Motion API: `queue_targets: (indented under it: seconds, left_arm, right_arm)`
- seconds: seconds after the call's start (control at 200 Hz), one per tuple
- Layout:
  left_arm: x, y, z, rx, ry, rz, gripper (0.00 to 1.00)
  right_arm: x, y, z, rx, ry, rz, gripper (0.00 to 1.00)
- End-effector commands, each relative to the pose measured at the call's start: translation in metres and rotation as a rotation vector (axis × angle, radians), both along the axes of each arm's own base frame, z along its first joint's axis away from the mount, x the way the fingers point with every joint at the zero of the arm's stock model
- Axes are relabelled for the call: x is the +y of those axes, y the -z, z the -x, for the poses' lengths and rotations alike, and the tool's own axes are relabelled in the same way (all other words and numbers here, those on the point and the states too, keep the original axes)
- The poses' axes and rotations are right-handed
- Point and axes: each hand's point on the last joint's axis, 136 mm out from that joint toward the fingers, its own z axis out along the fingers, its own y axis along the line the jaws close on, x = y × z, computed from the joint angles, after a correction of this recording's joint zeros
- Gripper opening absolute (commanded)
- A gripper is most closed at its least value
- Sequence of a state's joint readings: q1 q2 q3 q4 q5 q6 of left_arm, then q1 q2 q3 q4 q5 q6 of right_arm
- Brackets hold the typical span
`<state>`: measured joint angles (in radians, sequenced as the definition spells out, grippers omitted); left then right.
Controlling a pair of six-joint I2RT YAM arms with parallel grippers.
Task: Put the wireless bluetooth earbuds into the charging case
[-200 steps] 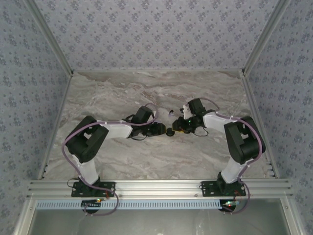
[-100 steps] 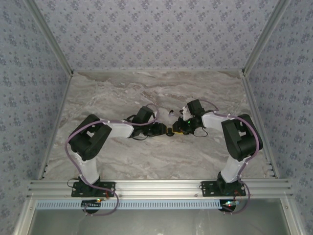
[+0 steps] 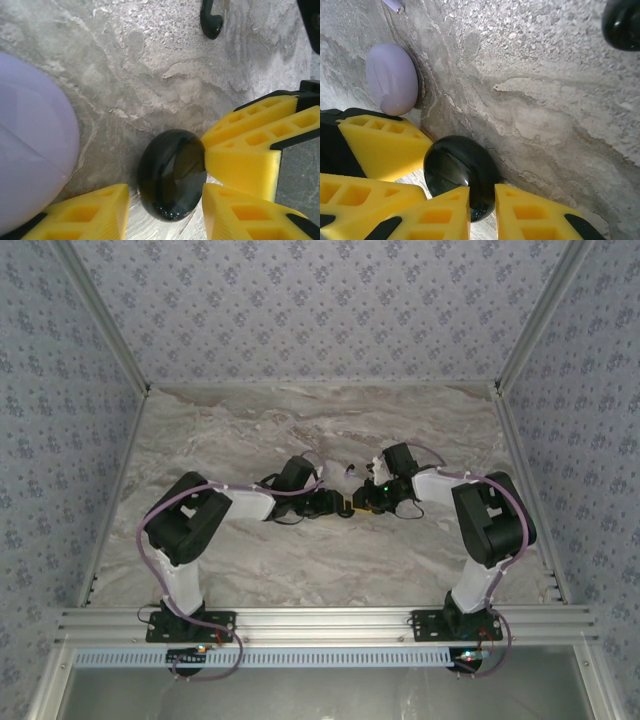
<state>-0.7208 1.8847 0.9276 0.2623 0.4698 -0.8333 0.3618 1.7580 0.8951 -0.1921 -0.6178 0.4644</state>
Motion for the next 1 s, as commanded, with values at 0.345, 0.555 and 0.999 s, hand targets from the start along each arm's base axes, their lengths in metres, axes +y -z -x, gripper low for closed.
queue_targets:
  seconds: [0.345,0.555,0.999]
  left_arm:
    - [-0.02,0.004,0.004,0.042,0.031,0.056,0.38]
    - [-0.025,0.0,0.006,0.039,0.049,0.069,0.4]
    - [-0.029,0.002,0.007,0.046,0.055,0.081,0.39]
  right_arm:
    - [-0.005,0.021,0.013,0.076,0.005,0.023,0.19]
    - [-0.003,0.02,0.012,0.077,0.002,0.004,0.19]
    - [-0.001,0.017,0.011,0.079,-0.003,-0.021,0.22]
